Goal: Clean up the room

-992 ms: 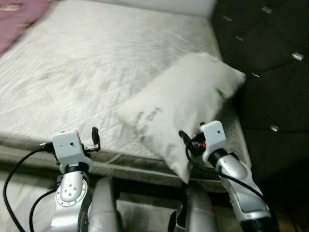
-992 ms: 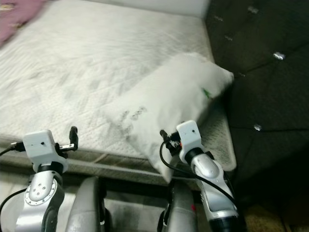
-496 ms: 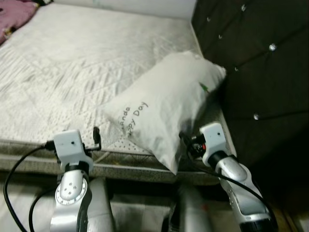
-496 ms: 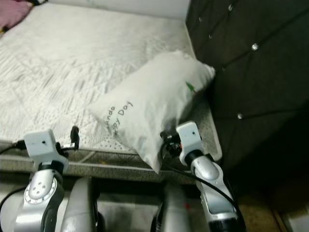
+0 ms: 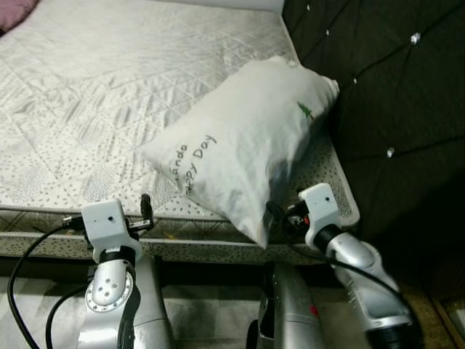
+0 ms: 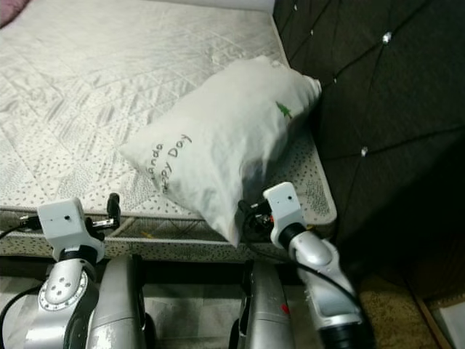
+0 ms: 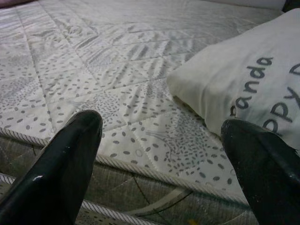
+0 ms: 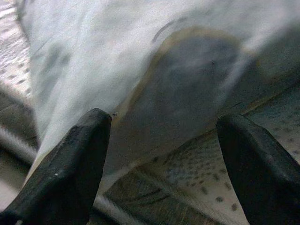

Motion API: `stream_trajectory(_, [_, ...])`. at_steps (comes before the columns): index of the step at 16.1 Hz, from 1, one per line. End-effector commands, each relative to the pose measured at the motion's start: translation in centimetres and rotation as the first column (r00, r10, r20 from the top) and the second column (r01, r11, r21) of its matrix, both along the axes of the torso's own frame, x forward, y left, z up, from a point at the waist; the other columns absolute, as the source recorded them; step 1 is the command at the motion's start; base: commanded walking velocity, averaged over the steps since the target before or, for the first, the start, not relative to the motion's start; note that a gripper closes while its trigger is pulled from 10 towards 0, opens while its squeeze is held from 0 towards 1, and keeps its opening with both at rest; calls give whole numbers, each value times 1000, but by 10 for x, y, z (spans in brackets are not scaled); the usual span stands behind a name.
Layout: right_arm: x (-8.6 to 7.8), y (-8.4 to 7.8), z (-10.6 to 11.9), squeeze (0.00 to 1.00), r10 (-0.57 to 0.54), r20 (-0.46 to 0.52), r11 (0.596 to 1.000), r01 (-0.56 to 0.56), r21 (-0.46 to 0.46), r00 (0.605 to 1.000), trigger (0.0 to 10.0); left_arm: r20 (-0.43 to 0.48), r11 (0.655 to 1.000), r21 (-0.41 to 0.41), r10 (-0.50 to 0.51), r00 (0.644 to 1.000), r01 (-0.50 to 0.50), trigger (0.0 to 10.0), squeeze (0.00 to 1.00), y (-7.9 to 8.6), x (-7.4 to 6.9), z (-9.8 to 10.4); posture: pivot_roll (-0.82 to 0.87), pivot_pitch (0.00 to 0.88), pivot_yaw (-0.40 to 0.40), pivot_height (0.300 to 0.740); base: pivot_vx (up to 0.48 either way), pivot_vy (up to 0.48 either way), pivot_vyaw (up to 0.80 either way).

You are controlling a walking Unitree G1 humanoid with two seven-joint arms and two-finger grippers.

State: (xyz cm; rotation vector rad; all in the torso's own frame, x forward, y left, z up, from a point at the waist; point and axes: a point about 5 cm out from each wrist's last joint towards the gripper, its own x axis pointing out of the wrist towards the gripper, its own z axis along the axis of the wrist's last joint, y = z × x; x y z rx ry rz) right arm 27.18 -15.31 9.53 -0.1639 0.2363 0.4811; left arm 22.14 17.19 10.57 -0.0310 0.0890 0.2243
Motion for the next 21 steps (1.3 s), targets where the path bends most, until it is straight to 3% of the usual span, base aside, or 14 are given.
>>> stream_trajectory(1, [3,-5,10,0,20,6,1000,-20,21,1000,10000,13,1000,3,-15,1000,14,10000,0,-2,0,3,-31,69,-81,519,0,0,0])
stream_trajectory(3, [3,-5,12,0,56,-30,998,-55,33,998,10000,10,1000,0,-19,1000,19,10000,0,-1,1,2,-37,66,-78,519,0,0,0])
stream_trajectory(9, [-2,22,14,0,189,-200,979,-168,119,961,10000,22,1000,-11,-27,999,27,10000,0,1,7,5,-30,65,-63,519,0,0,0])
stream_trajectory(12, [0,39,13,0,173,-307,973,-114,202,936,10000,28,999,-18,-33,999,34,10000,0,0,9,7,-25,60,-58,519,0,0,0])
stream_trajectory(14, [8,54,2,0,119,-360,980,-51,194,925,10000,29,999,-17,-34,999,35,10000,0,2,9,7,-6,56,-56,519,0,0,0])
stream_trajectory(19, [27,95,5,0,63,-337,977,10,213,939,9647,23,1000,17,5,1000,-5,10000,0,14,-1,9,55,53,-65,519,0,0,0])
stream_trajectory(20, [32,99,8,0,26,-323,972,52,229,946,0,25,1000,18,9,1000,-10,10000,0,15,-2,10,64,50,-67,519,0,0,0])
stream_trajectory(21, [40,103,13,0,-12,-312,959,99,265,950,0,28,1000,21,15,999,-16,10000,0,16,-2,11,72,46,-67,519,0,0,0])
